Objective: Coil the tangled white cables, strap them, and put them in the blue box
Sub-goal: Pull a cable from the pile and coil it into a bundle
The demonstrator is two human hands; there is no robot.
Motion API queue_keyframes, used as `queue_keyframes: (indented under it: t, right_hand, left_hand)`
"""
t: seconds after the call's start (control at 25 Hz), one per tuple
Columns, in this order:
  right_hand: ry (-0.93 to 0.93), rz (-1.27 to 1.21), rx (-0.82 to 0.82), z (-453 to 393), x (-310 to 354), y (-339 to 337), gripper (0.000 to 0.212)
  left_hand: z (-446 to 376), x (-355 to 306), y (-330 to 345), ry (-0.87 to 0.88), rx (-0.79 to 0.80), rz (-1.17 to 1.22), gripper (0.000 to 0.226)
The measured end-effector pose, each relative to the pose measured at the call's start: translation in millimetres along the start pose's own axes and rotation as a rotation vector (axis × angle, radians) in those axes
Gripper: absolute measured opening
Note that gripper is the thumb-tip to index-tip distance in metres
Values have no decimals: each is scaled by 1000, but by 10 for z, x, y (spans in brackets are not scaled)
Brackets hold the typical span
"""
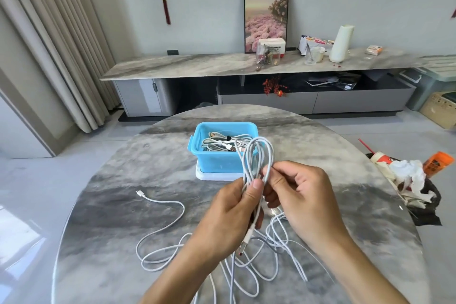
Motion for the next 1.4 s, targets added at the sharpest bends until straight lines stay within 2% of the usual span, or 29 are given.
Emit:
queue_keyframes:
  t: [0.12,0.2,0.24,0.32,0.4,0.48,0.56,0.64,0.72,0.8,0.92,1.04,1.24,1.36,1.4]
  right_hand:
    - [-3,149,-10,6,-67,-25,28]
    - [66,101,16,-1,-98,-39,23]
    - [148,-36,22,-17,-118,-63,19]
    - [317,-491,48,-45,-160,-100,6]
    - [388,-779,129,-48,-167,-63,46]
    - [432,-783,212,-12,-144,76,66]
    - [487,-752,138,10,-156,156,58]
    - [487,-812,63,10,-89,162,34]
    - [474,-870,70,15,-67,144,27]
    - [445,-916,72,20,-52,139,22]
    - [346,-1047,31,-4,-55,98,22]
    - [325,-1082,58,0,-12,77,27]
    - [342,-1121,35,-16,-21,76,32]
    - [368,-1117,42,-20,4,49,26]
    - [397,-1100,31,-12,12,29,32]
  left_hand:
    - [21,-61,16,13,84,-43,28]
    - [25,-71,12,-15,100,-23,22]
    - [23,-71,-4,-37,85,-12,25]
    - [12,-45,-47,-84,62,4,35]
    - [5,7,-44,-104,89,-22,40]
    - [23,52,40,-88,165,-121,33]
    - [31,94,127,-67,226,-211,30]
    - [29,109,150,-71,269,-215,30]
    - [30,110,143,-79,307,-94,22]
    - [47,130,177,-134,339,152,15]
    - [86,164,321,-228,368,496,11]
    - [105,144,381,-254,382,714,15]
    - [148,158,447,-294,386,754,18]
    - [140,197,509,-267,432,762,15]
    - [132,213,524,-264,442,769,14]
Point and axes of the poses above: each hand's wrist, its own z-axis away from the middle knuckle, its own y-axis out of the palm, x = y × z, the point moved 4 cm from there along -z, towards the middle knuckle, and after that the axes turned 10 degrees about x, right-handed, at the moved point
